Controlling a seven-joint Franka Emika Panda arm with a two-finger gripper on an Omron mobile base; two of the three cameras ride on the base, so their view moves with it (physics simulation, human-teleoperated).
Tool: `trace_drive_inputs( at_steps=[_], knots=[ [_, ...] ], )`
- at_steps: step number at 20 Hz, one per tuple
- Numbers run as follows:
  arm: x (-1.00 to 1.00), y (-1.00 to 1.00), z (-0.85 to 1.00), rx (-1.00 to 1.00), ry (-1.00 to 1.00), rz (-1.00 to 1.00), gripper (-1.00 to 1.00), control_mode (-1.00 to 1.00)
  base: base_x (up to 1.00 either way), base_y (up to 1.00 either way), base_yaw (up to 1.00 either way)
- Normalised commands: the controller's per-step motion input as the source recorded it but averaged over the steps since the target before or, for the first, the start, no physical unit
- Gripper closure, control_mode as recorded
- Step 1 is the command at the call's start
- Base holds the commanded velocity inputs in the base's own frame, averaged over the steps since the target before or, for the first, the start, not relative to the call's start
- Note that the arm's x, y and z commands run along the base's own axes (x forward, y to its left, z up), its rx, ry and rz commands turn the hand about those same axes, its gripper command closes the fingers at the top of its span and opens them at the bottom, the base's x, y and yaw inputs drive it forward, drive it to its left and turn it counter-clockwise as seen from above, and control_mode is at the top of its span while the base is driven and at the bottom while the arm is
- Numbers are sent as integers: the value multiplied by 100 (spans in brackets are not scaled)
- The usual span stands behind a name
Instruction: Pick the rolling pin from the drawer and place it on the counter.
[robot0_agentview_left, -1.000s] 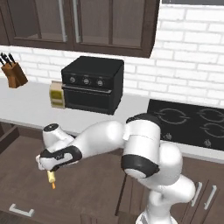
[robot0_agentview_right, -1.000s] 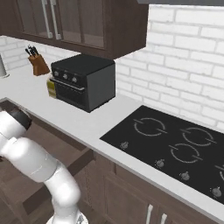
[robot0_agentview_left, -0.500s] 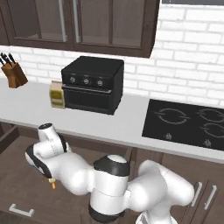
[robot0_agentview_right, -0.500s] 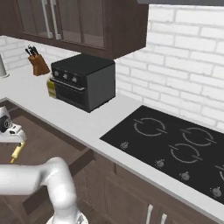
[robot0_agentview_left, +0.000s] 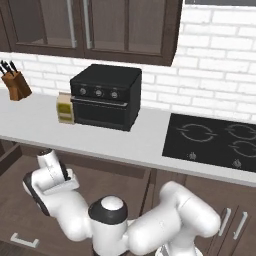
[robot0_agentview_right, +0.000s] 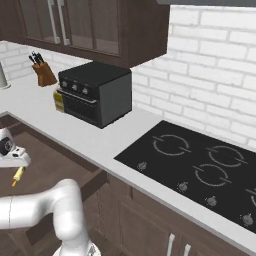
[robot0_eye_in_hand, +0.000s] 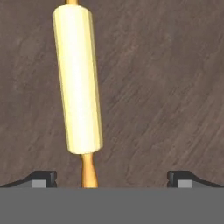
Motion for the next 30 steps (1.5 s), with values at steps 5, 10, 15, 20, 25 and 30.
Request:
trace_drive_inputs(
  at_steps=[5, 10, 15, 20, 25, 30],
  knots=[
    [23, 34, -58, -4, 0, 1, -100, -100, 0, 0, 0],
    [5, 16, -73, -3, 0, 0, 100, -100, 0, 0, 0],
    [-24, -7, -58, 0, -13, 0, 100, -100, 0, 0, 0],
    [-90, -13, -9, 0, -5, 0, 100, -100, 0, 0, 0],
    [-91, -52, 21, 3, -23, -10, 100, -100, 0, 0, 0],
    [-30, -73, 100, 10, -41, -21, 100, -100, 0, 0, 0]
  ],
)
